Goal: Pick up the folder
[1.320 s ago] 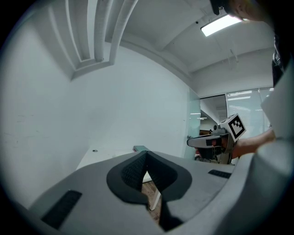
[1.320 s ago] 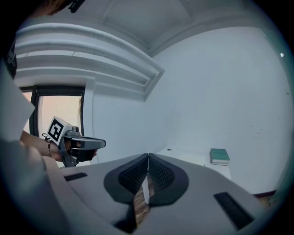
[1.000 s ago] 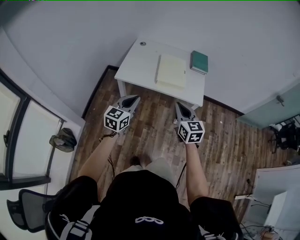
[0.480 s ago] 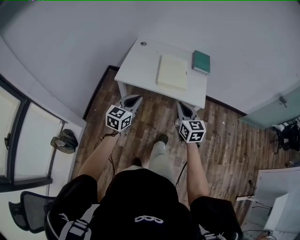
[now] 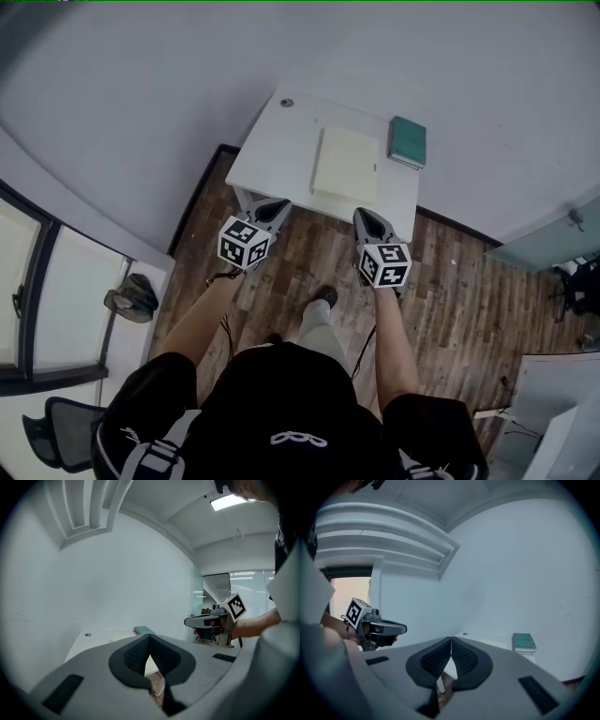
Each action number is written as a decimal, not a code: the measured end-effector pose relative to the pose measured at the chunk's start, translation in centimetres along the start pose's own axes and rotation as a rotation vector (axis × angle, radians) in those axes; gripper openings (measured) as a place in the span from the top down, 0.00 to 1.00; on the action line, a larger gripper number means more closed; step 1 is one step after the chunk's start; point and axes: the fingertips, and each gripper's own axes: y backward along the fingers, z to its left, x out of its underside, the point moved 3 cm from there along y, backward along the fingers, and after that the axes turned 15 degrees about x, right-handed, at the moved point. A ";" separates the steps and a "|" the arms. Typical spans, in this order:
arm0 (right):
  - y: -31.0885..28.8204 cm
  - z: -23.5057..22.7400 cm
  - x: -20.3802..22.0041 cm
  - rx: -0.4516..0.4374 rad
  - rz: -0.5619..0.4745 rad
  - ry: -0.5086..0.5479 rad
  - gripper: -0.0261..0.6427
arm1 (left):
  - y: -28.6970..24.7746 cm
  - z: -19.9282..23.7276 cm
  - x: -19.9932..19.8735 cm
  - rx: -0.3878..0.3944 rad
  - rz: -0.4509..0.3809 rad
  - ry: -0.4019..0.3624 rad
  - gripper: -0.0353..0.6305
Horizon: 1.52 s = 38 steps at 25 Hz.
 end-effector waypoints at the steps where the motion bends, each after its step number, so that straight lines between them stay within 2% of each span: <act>1: -0.9 -0.8 -0.2 0.001 0.002 -0.003 0.92 | -0.9 0.7 -0.2 0.001 0.005 0.004 0.91; 10: -9.3 -7.4 -1.9 -0.006 0.030 -0.020 0.93 | -9.0 7.0 -2.8 -0.012 0.026 0.018 0.91; 19: -15.2 -13.7 -3.9 -0.023 0.037 -0.003 0.92 | -16.1 10.9 -5.4 -0.033 0.031 0.021 0.91; 29: -18.8 -19.2 -4.2 -0.032 0.051 -0.020 0.93 | -22.0 12.8 -6.3 -0.045 0.053 0.028 0.91; 38: -20.8 -22.0 -2.9 -0.064 0.068 -0.030 0.92 | -24.4 13.2 -5.5 -0.082 0.077 0.039 0.91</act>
